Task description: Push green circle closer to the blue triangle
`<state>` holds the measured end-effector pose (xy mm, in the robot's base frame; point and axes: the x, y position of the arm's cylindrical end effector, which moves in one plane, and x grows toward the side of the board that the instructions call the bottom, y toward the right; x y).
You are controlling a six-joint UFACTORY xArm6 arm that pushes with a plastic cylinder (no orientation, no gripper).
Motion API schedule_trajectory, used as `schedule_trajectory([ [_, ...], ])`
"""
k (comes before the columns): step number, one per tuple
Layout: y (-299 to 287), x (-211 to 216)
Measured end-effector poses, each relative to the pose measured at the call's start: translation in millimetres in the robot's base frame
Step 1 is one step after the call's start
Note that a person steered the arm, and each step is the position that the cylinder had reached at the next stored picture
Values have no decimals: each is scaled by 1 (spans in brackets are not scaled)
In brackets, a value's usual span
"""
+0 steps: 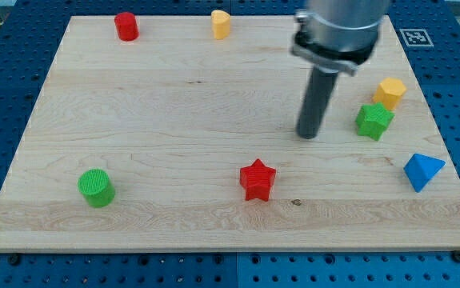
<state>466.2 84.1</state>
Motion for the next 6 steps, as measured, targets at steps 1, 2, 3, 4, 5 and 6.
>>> schedule_trajectory([
  [1, -48, 0],
  [2, -100, 0],
  [3, -157, 0],
  [4, -212, 3],
  [5, -257, 11],
  [6, -284, 48],
])
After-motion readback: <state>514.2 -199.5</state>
